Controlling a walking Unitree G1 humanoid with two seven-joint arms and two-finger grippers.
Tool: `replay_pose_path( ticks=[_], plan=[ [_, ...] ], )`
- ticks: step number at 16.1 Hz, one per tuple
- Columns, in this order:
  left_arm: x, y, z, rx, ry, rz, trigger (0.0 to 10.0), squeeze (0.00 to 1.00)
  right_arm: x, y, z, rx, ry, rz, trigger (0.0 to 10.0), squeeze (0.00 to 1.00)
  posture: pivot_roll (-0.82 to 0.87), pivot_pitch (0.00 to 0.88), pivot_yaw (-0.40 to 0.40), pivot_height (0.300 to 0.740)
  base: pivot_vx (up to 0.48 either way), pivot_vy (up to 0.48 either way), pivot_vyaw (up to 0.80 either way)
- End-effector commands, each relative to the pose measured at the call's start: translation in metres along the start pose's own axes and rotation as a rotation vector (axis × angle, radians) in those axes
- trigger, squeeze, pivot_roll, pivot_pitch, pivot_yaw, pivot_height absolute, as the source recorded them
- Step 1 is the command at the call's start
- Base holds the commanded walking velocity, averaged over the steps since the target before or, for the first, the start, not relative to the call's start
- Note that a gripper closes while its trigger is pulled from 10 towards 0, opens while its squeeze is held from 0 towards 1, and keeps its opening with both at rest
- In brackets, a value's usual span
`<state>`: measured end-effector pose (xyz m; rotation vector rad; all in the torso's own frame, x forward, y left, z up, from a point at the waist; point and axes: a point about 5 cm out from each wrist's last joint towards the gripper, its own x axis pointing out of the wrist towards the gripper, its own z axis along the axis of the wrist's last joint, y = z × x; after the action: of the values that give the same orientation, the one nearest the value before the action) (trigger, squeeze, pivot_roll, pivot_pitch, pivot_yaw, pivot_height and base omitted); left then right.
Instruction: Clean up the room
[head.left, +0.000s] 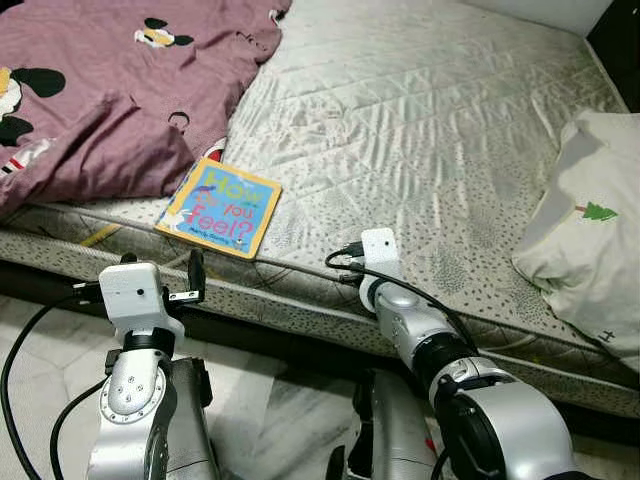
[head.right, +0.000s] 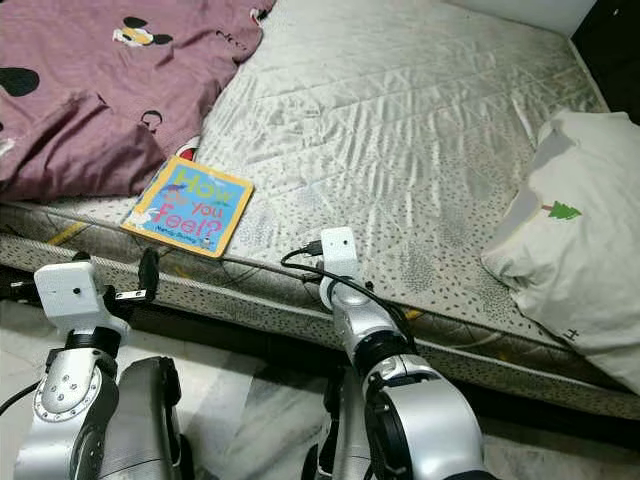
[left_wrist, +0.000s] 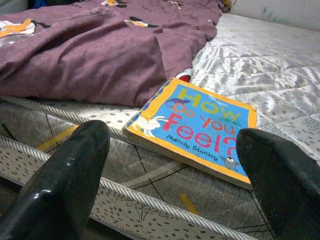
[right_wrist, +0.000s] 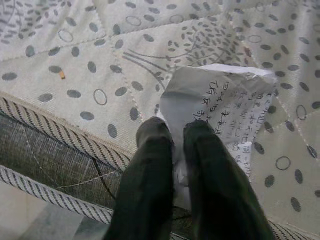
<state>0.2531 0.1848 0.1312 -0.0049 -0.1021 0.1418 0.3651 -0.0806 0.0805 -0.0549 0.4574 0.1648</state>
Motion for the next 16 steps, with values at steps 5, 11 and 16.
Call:
replay_pose_path(
  ticks=[5, 11, 16],
  plan=[
    [0.002, -0.002, -0.001, -0.003, -0.005, -0.01, 10.0, 0.0, -0.001, -0.006, -0.011, 0.05, 0.034, -0.022, 0.0, 0.0, 0.12, 0.107, -0.177, 0.538, 0.0, 0.0, 0.0],
    [0.002, -0.002, 0.002, -0.005, -0.019, 0.004, 10.0, 0.0, 0.0, -0.001, 0.007, 0.186, -0.065, 0.037, 0.0, 0.0, 0.11, 0.096, -0.17, 0.538, 0.0, 0.0, 0.0],
    [0.0, -0.002, -0.003, -0.005, -0.002, 0.01, 10.0, 0.0, -0.016, -0.025, 0.023, 0.329, -0.342, 0.116, 0.0, 0.0, 0.08, 0.066, -0.119, 0.538, 0.0, 0.0, 0.0]
  ],
)
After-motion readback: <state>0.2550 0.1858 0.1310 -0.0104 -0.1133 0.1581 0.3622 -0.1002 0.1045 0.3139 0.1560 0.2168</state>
